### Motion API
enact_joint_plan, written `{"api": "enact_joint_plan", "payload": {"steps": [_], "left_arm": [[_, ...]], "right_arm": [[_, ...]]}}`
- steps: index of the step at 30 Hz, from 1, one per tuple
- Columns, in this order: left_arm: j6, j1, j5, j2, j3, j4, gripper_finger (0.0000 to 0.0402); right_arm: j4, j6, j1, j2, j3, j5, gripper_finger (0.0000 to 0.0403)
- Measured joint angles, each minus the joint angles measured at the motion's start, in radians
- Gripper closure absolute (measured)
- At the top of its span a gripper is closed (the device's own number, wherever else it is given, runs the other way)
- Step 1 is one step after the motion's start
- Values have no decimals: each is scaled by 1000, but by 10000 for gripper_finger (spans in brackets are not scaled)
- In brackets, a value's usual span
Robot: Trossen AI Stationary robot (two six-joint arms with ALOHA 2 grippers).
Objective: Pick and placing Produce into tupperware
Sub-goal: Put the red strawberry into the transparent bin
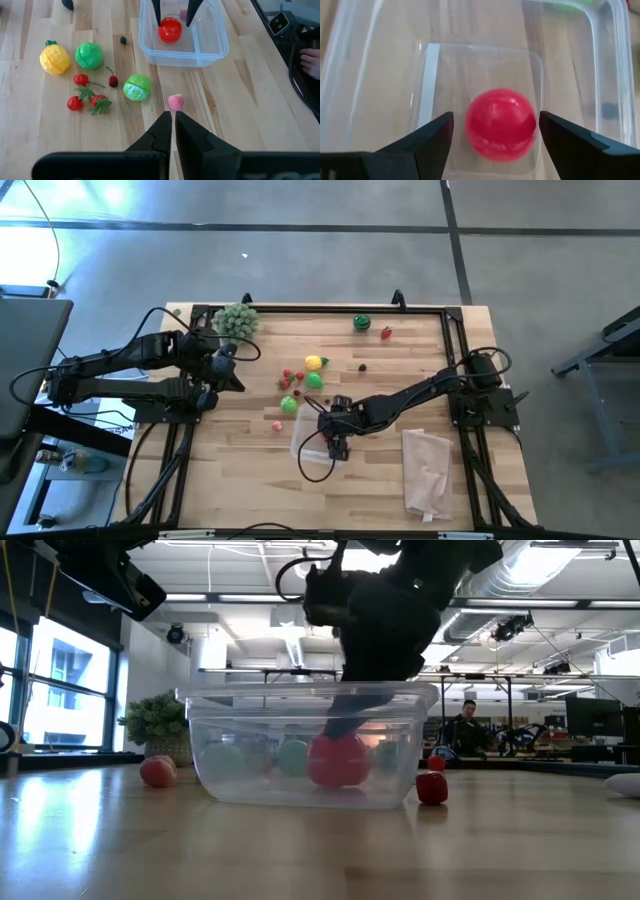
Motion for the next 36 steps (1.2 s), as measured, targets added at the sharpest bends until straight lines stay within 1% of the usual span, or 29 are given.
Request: {"api": "enact_joint_plan", "payload": {"steps": [4, 8, 14, 18, 21, 26, 30, 33, 36], "left_arm": [[0, 0, 0, 0, 0, 0, 387], [0, 0, 0, 0, 0, 0, 387], [0, 0, 0, 0, 0, 0, 387], [0, 0, 0, 0, 0, 0, 387], [0, 0, 0, 0, 0, 0, 387], [0, 0, 0, 0, 0, 0, 387], [0, 0, 0, 0, 0, 0, 387], [0, 0, 0, 0, 0, 0, 387], [0, 0, 0, 0, 0, 0, 387]], "right_arm": [[-28, -38, 0, 0, 52, -1, 116], [-134, -81, 6, 0, 152, 23, 116], [-369, -133, 30, -1, 333, 193, 116], [-514, -132, 36, -2, 441, 288, 116], [-596, -113, 36, -7, 493, 360, 116], [-694, -49, 7, -64, 486, 461, 116], [-713, 7, -45, -150, 397, 529, 116], [-675, 33, -116, -231, 298, 538, 116], [-566, 54, -236, -314, 188, 531, 116]]}}
